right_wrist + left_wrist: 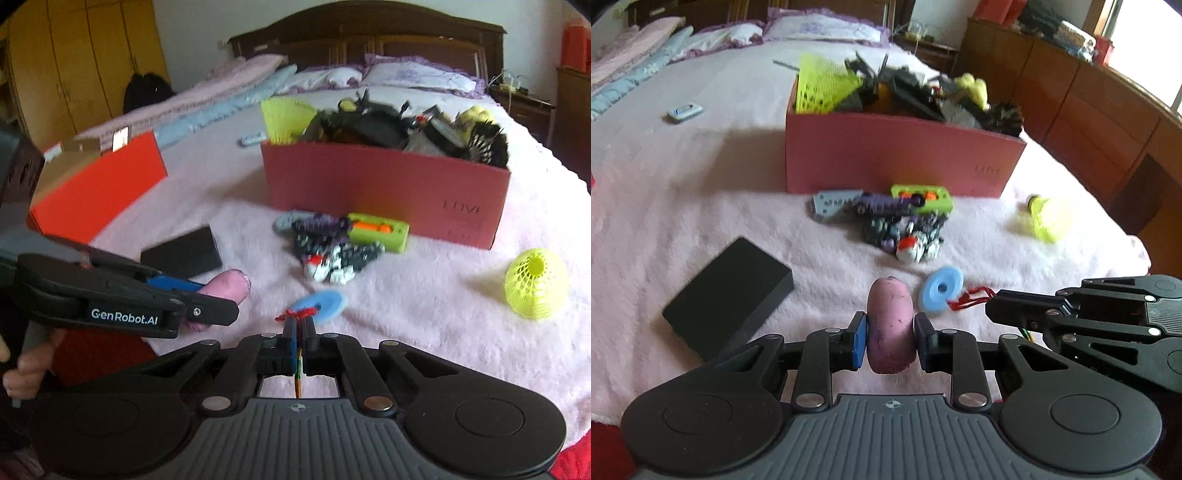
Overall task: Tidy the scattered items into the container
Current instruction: 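Lift the pink toy with the left tool while the right lifts the blue disc by its string, then carry the pink toy and blue disc over the box and open both tools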
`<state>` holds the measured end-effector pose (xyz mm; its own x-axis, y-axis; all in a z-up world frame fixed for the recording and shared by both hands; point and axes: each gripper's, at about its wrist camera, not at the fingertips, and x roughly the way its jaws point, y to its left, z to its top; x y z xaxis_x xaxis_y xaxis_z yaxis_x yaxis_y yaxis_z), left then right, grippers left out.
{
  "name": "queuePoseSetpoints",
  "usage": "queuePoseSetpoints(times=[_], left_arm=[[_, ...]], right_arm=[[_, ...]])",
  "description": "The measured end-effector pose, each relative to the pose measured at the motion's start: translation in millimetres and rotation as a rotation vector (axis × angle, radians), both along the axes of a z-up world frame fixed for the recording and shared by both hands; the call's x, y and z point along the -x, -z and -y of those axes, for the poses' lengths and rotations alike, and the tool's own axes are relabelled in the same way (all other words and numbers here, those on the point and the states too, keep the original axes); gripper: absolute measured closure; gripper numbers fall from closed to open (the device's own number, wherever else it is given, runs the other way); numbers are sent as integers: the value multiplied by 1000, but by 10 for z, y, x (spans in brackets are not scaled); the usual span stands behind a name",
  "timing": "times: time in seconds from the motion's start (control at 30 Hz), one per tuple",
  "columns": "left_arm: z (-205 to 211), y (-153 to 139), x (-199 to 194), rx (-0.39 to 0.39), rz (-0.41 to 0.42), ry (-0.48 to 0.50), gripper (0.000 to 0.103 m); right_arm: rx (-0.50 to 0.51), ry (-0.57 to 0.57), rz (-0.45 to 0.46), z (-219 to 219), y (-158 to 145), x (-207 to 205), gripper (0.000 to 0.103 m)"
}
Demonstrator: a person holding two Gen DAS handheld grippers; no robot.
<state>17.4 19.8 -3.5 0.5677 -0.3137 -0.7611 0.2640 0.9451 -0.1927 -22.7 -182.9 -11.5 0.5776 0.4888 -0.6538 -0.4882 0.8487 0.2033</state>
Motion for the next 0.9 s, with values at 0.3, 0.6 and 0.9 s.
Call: queuePoseSetpoints(times=[0.3,0.6,0.9], left_arm=[[39,-285,-30,30,60,12,75],[123,-455,-142,37,87,25,75],[207,-674,-420,55,139,24,75]], right_arm=[[-101,35,21,119,-241,-69,100],[-99,55,56,166,-358,-134,100],[-107,66,107,175,-548,-389,100]])
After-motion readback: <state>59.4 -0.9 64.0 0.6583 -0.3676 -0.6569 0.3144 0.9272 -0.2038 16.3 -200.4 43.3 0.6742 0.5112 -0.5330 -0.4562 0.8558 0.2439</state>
